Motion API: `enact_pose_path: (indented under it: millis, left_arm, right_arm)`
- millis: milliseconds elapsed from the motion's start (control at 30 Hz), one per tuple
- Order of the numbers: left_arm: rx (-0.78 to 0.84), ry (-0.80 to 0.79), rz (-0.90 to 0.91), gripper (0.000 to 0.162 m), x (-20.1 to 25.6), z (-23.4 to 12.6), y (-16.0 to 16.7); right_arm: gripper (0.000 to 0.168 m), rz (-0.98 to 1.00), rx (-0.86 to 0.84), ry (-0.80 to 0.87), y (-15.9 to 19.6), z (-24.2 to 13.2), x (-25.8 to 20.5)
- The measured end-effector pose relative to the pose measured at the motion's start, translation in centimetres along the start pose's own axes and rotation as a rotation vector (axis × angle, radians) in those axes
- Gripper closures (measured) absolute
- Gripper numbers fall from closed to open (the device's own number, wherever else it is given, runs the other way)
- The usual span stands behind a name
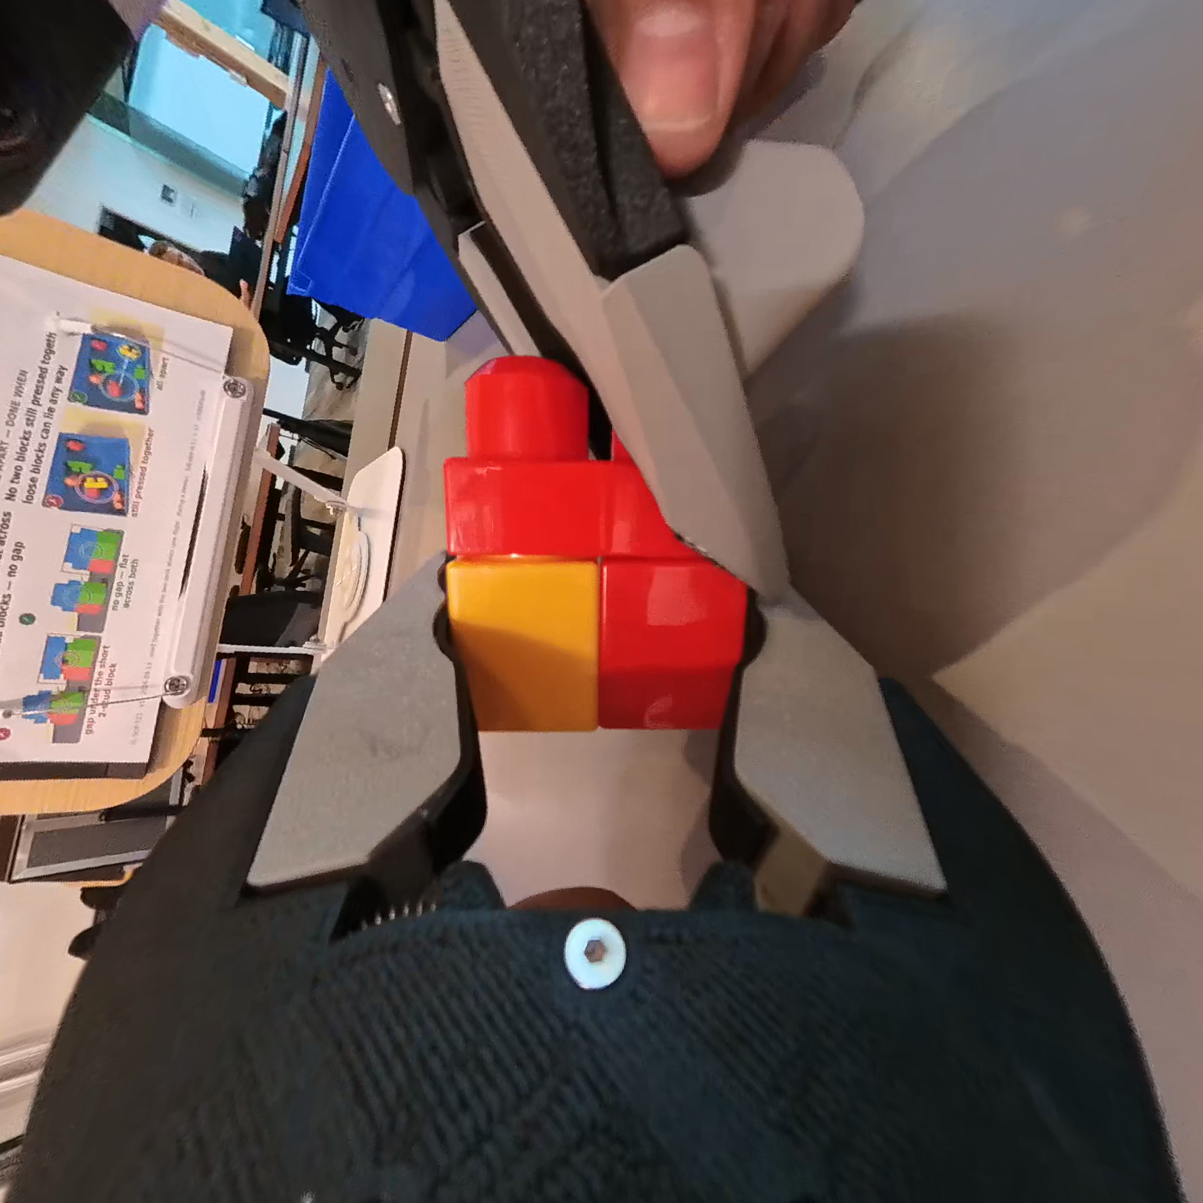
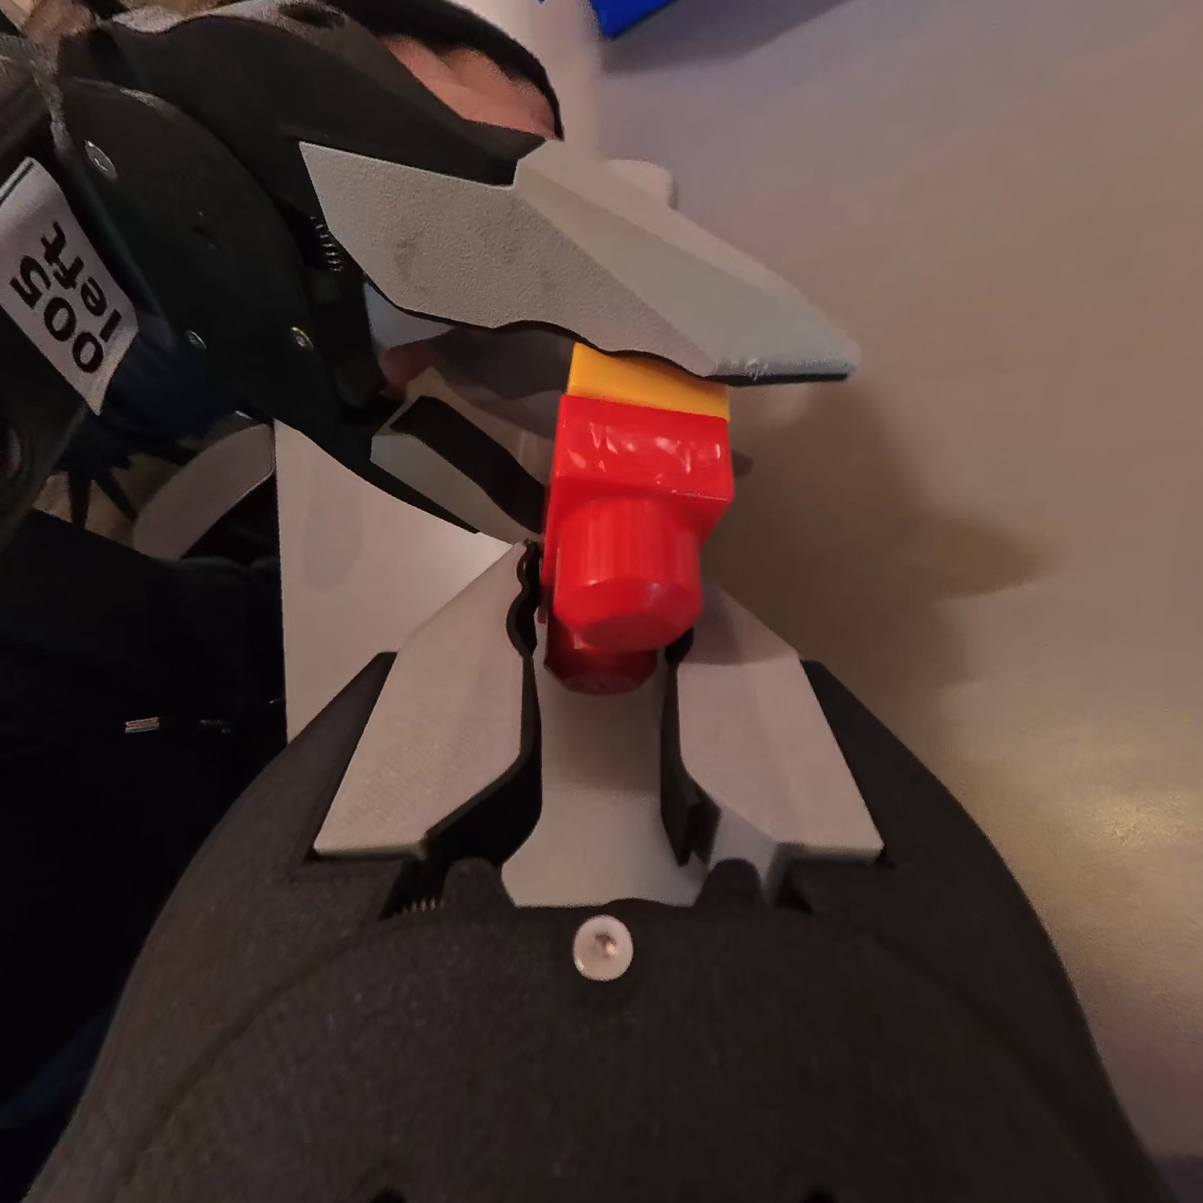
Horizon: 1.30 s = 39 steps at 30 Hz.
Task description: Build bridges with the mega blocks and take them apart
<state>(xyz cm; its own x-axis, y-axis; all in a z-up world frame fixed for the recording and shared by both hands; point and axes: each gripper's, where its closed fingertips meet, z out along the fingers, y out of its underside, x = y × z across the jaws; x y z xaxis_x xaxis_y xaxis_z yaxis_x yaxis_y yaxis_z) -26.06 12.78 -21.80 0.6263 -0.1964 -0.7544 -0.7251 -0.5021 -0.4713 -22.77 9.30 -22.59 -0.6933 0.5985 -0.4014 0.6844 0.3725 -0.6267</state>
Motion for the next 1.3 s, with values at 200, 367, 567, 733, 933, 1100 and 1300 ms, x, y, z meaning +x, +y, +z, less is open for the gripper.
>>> enact_pose_path:
  millis: [200,367,567,733,933,1100,1300]
  left_arm:
    - [-0.005,-0.012,0.031,0.076,-0.1,-0.1,0.1]
    - [-0.028,-0.017,-0.012,0.076,-0.7,-0.3,1.3]
    - [-0.005,-0.024,-0.069,0.077,-1.1,-0.3,1.4]
    - [0.031,-0.102,-0.186,0.077,-3.2,-0.7,1.3]
    - [0.149,-0.094,-0.488,0.078,-5.5,-1.7,1.3]
    - [0.171,-0.081,-0.556,0.078,-5.7,-1.8,1.3]
    - [0.196,-0.024,-0.612,0.078,-5.2,-1.5,0.8]
  right_arm:
    - [0.134,0.001,-0.009,0.009,0.1,-0.1,0.0]
    - [0.134,-0.007,0.043,0.034,-0.5,-1.0,0.5]
    - [0.134,-0.008,0.091,0.039,-1.3,-1.3,0.6]
    - [0.134,-0.009,0.180,0.077,-2.6,-2.5,1.2]
    - [0.135,-0.152,0.654,0.468,-8.4,-11.6,3.1]
    - [0.135,-0.072,0.881,1.135,-5.6,-24.4,6.9]
    - [0.120,0.351,0.672,1.275,2.8,-27.3,14.7]
